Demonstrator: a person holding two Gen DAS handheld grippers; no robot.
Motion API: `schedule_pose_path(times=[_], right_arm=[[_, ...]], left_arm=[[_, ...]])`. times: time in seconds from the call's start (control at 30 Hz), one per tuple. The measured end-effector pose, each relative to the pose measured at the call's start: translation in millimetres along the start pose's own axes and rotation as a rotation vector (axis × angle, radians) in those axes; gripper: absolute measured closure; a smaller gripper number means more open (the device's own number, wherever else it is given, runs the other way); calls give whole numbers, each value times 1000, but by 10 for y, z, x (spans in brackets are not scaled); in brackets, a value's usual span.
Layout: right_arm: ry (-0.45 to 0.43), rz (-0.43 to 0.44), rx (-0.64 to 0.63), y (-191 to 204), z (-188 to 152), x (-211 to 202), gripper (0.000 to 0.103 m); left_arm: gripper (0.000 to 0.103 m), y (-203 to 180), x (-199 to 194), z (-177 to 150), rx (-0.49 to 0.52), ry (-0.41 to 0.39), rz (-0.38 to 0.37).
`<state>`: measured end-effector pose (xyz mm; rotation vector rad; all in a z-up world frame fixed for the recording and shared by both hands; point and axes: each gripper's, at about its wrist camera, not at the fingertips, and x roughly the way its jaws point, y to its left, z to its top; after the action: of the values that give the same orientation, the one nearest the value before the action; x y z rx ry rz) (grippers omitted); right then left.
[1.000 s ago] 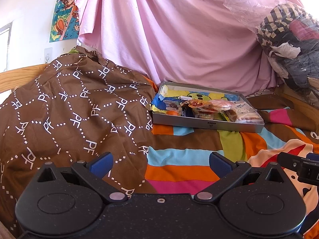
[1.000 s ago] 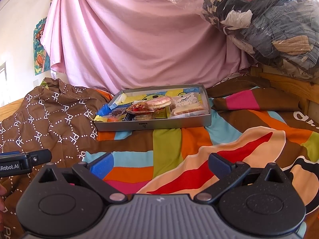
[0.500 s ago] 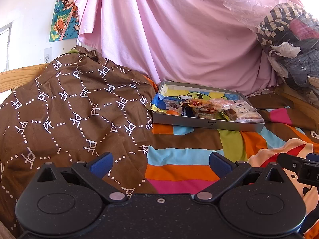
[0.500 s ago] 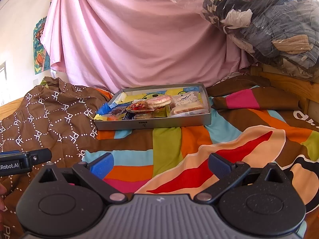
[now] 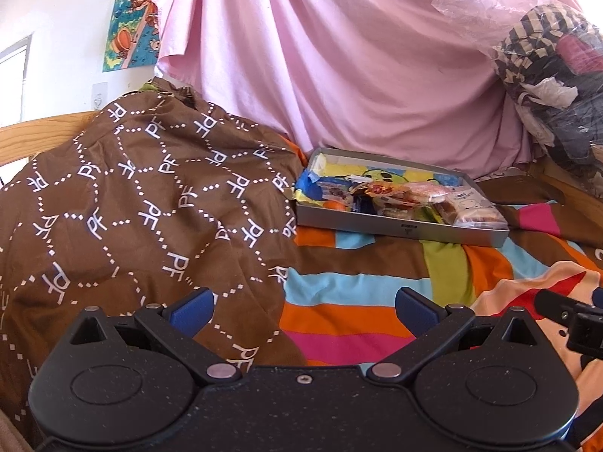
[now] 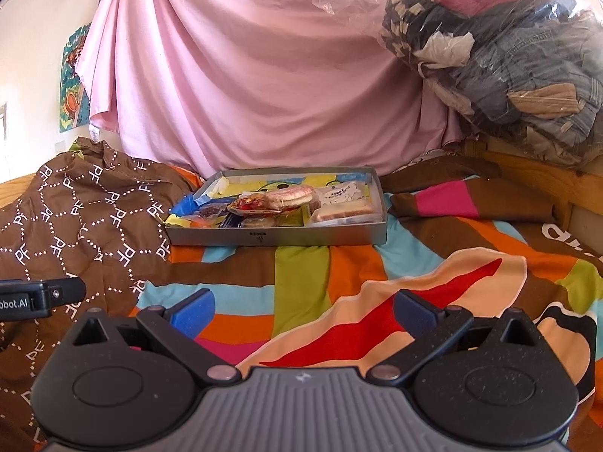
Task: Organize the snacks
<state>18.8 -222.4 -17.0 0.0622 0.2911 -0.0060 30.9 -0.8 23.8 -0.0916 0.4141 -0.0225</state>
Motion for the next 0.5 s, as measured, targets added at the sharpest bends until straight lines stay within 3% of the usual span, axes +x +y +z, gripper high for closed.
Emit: schedule_pose_path(times=[0.5], right_arm=[[-11,2,15,-33,22,-16,0]], left_arm=[[1,-36,-31,-23,49,-18,6]])
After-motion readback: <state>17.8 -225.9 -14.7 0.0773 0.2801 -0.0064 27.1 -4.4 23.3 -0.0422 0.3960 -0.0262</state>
